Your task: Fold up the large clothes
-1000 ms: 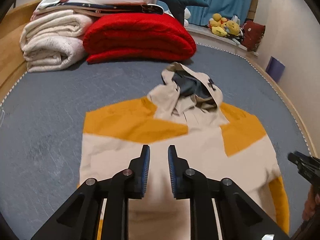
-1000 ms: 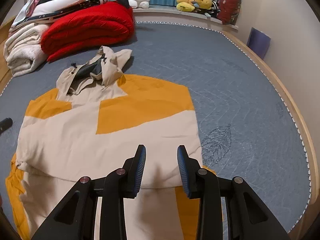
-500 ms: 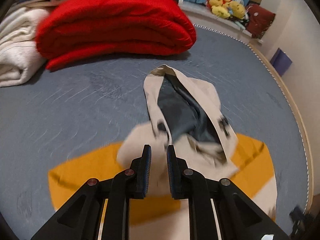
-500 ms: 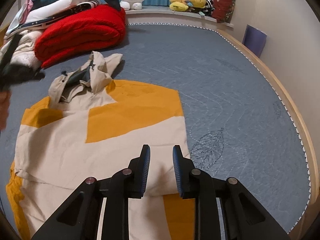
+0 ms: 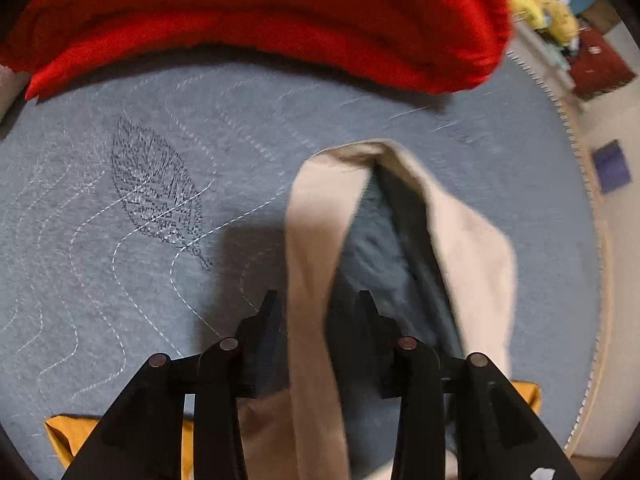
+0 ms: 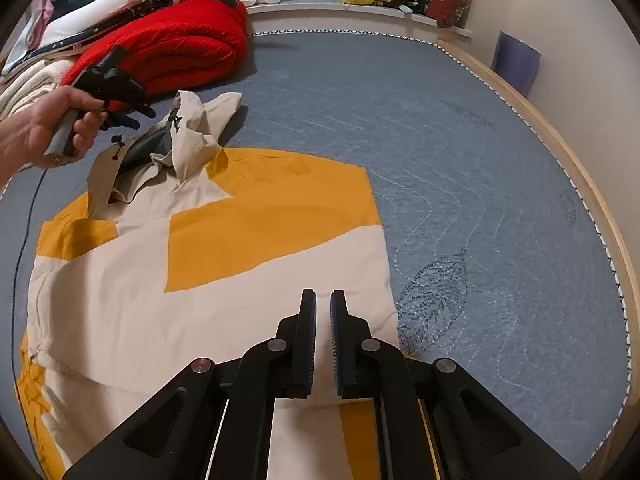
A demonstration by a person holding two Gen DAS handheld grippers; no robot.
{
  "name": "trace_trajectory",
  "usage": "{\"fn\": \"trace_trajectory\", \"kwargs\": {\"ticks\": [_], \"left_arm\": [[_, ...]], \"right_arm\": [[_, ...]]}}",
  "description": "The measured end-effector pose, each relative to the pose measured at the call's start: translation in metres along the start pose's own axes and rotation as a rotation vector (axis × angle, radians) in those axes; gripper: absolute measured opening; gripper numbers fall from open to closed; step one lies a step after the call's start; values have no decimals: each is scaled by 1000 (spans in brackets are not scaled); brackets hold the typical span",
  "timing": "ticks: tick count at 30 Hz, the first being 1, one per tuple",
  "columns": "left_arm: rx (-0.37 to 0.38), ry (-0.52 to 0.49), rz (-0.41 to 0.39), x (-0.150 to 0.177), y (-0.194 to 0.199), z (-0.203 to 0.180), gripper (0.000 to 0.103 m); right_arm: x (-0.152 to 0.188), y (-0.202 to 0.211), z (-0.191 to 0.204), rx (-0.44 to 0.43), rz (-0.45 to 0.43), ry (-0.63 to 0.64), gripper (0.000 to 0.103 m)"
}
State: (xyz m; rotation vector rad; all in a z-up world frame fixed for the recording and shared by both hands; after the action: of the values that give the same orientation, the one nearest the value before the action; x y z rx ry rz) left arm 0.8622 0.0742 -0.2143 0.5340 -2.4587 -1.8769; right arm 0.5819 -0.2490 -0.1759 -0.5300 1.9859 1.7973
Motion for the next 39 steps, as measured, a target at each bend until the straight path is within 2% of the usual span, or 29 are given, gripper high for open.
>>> {"fn": "trace_trajectory", "kwargs": {"ticks": [2, 5, 6, 7, 9, 12, 14, 16, 19, 21, 23, 25, 27, 30, 32, 35, 37, 39], "left_arm": [[-31, 13, 13, -2, -12, 5, 35], [-10, 30, 20, -5, -22, 4, 35], [-15, 34, 20, -5, -24, 3, 32], [-20, 37, 25, -3, -26, 3, 20], [-18, 5, 43, 4, -27, -3, 9], [-26, -74, -5, 12, -4, -13, 3], [1, -133, -69, 23, 29, -26, 2], [7, -237, -139, 42, 65, -43, 1], [38, -388, -224, 95, 123, -69, 1], [66, -485, -281, 143, 162, -83, 1], [83, -562, -321, 176, 187, -96, 1], [106, -653, -349, 240, 211, -106, 1], [103, -696, -332, 295, 216, -104, 2], [104, -643, -233, 376, 201, -72, 2], [117, -528, -218, 408, 202, -46, 2], [196, -333, -278, 419, 217, -17, 3], [269, -220, -329, 412, 225, -1, 4], [300, -133, -348, 402, 222, 9, 4]], "right_arm": [[0, -5, 1, -4, 16, 0, 8], [2, -13, 2, -13, 49, -15, 9], [2, -15, 2, -13, 55, -20, 9], [1, -16, 2, -14, 58, -25, 9], [0, -16, 2, -21, 59, -30, 9], [-2, -16, 1, -20, 56, -27, 9], [-4, -15, -3, -21, 56, -47, 9], [-7, -13, -8, -21, 52, -64, 9], [-11, -6, -10, -29, 36, -72, 9], [-13, -1, -11, -39, 19, -72, 9], [-15, 5, -12, -48, 4, -80, 9], [-18, 12, -16, -60, -14, -104, 9], [-20, 17, -18, -74, -27, -123, 9], [-21, 27, -17, -107, -48, -146, 9], [-22, 34, -16, -131, -69, -154, 10], [-23, 42, -13, -179, -91, -174, 11], [-24, 45, -8, -224, -96, -197, 12], [-21, 46, -1, -266, -90, -208, 14]]}}
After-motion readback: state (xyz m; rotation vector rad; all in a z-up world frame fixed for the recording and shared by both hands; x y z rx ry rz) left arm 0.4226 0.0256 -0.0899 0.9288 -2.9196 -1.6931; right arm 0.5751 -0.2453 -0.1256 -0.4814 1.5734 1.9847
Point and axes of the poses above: each gripper's, at about its wrist camera, not at the fingertips, and y roughly against the way its jaws point, z to its left, x to its underside, the point moved 7 cm from there along -y, roughly the way its jaws point, and after that the axes turned 5 degrees about x, right-handed, at the moved point
